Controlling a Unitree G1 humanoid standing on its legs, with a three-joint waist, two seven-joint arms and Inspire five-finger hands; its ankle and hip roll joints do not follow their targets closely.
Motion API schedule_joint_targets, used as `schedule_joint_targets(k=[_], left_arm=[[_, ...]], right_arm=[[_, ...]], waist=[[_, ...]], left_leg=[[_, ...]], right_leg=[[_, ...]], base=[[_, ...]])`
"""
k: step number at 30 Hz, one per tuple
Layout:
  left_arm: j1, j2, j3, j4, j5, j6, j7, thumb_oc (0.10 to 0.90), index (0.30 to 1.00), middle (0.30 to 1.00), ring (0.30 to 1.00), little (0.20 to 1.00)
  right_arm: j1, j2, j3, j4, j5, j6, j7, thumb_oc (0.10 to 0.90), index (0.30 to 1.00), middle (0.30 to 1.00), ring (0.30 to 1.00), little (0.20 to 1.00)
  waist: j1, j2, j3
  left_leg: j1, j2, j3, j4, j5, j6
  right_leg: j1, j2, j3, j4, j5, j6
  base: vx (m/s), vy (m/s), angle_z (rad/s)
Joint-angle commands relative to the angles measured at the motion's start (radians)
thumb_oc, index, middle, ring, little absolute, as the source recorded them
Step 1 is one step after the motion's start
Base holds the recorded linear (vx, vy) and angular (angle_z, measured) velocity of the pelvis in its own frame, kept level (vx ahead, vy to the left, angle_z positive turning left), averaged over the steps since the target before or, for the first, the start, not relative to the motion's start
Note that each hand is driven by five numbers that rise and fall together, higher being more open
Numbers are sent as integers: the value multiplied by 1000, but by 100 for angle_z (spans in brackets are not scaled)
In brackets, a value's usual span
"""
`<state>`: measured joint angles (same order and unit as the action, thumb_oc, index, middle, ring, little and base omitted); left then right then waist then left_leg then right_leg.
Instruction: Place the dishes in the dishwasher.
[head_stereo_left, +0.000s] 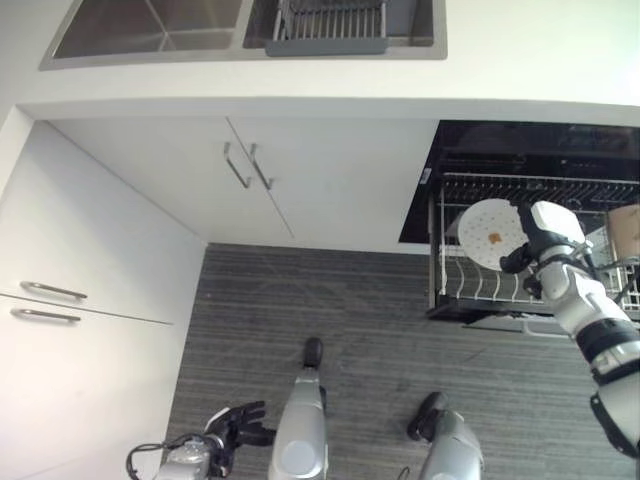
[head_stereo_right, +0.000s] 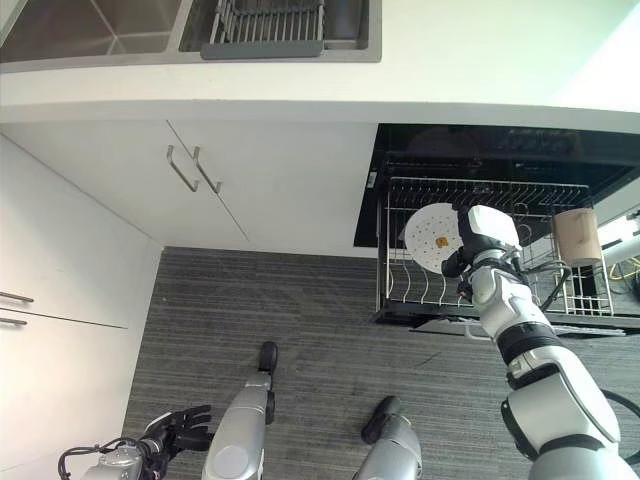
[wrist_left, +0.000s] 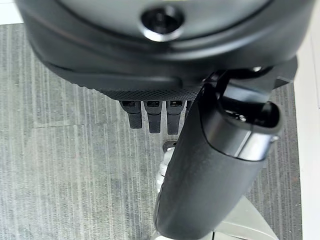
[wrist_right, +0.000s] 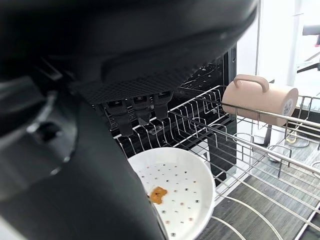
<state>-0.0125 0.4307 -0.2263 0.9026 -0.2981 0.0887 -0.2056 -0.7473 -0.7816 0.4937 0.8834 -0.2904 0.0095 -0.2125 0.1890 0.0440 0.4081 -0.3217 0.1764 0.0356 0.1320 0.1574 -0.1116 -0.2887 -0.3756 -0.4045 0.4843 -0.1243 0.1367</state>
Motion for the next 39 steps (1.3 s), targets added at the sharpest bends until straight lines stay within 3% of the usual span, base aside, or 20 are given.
schedule_joint_targets(k=[1, 3, 7, 9, 13, 17, 22, 26, 30, 31, 32, 34, 39], left_arm=[[16, 39, 15, 22, 14, 4, -8, 800, 900, 900, 900, 900], [47, 16, 42, 39, 29, 2, 1, 800, 900, 900, 900, 900], [83, -12, 73, 49, 41, 1, 12, 800, 900, 900, 900, 900], [109, -34, 96, 52, 49, 2, 18, 800, 900, 900, 900, 900], [153, -81, 139, 64, 54, 2, 24, 800, 900, 900, 900, 900], [179, -108, 155, 75, 63, -3, 28, 800, 900, 900, 900, 900], [185, -132, 151, 106, 43, -23, 39, 800, 900, 900, 900, 900], [179, -140, 140, 121, 32, -30, 44, 800, 900, 900, 900, 900], [171, -151, 119, 131, 29, -29, 58, 800, 900, 900, 900, 900], [169, -153, 116, 131, 32, -27, 60, 800, 900, 900, 900, 900], [166, -153, 110, 130, 31, -24, 63, 800, 900, 900, 900, 900], [161, -149, 109, 132, 37, -22, 60, 800, 900, 900, 900, 900], [136, -135, 87, 167, 27, -20, 51, 800, 900, 900, 900, 900]], right_arm=[[-37, -57, -49, -65, 47, -42, -33, 800, 900, 900, 900, 900], [27, -55, -121, -170, 163, -44, -43, 800, 900, 900, 900, 900], [139, -52, -231, -278, 213, -47, -63, 800, 900, 900, 900, 900], [242, -29, -335, -383, 280, -19, -78, 800, 900, 900, 900, 900], [463, 77, -559, -565, 487, 20, -142, 800, 900, 900, 900, 900], [577, 161, -681, -654, 576, 25, -203, 800, 900, 900, 900, 900], [644, 258, -774, -693, 706, -46, -365, 800, 900, 900, 900, 900], [664, 298, -799, -681, 799, -80, -430, 800, 900, 900, 900, 900], [687, 353, -803, -574, 997, -50, -459, 800, 900, 900, 900, 900], [690, 368, -800, -544, 1076, -33, -445, 773, 860, 860, 860, 860], [690, 380, -796, -507, 1142, -16, -427, 400, 300, 300, 300, 300], [691, 395, -790, -446, 1215, -3, -402, 400, 300, 300, 300, 300], [664, 445, -768, -279, 1553, 36, -344, 400, 300, 300, 300, 300]], waist=[[-18, -28, -45], [-35, -35, -77], [-58, -44, -109], [-82, -47, -133], [-142, -51, -168], [-187, -54, -181], [-236, -45, -188], [-255, -39, -192], [-264, -39, -202], [-263, -40, -204], [-261, -42, -205], [-256, -43, -207], [-238, -41, -215]], left_leg=[[30, 29, 94, 168, -287, -3], [68, 34, 111, 168, -291, -5], [107, 38, 124, 168, -298, -5], [139, 41, 133, 168, -306, -2], [198, 49, 167, 168, -330, 3], [231, 55, 192, 168, -342, 7], [262, 60, 227, 168, -354, 11], [275, 65, 248, 168, -356, 10], [291, 67, 266, 168, -358, 10], [293, 67, 268, 168, -357, 11], [294, 68, 269, 168, -357, 11], [295, 67, 269, 168, -358, 10], [289, 62, 256, 168, -355, 9]], right_leg=[[73, 69, 27, -184, 10, 32], [110, 70, 19, -184, 3, 32], [146, 74, 23, -184, -5, 31], [170, 75, 33, -184, -9, 32], [202, 77, 60, -184, -20, 34], [215, 79, 85, -184, -25, 37], [216, 87, 119, -184, -28, 36], [219, 94, 128, -184, -32, 32], [226, 101, 130, -184, -36, 24], [229, 102, 129, -184, -36, 22], [230, 104, 128, -184, -37, 21], [234, 105, 123, -184, -37, 19], [239, 106, 107, -184, -38, 14]], base=[[11, 42, -12], [57, 101, -5], [84, 68, -2], [139, 76, -12], [130, 87, -27], [60, 39, -28], [8, 36, -37], [-1, 21, -30], [4, -4, -5], [0, 0, 0], [0, 0, 0], [3, -35, 1], [-3, -25, 3]])
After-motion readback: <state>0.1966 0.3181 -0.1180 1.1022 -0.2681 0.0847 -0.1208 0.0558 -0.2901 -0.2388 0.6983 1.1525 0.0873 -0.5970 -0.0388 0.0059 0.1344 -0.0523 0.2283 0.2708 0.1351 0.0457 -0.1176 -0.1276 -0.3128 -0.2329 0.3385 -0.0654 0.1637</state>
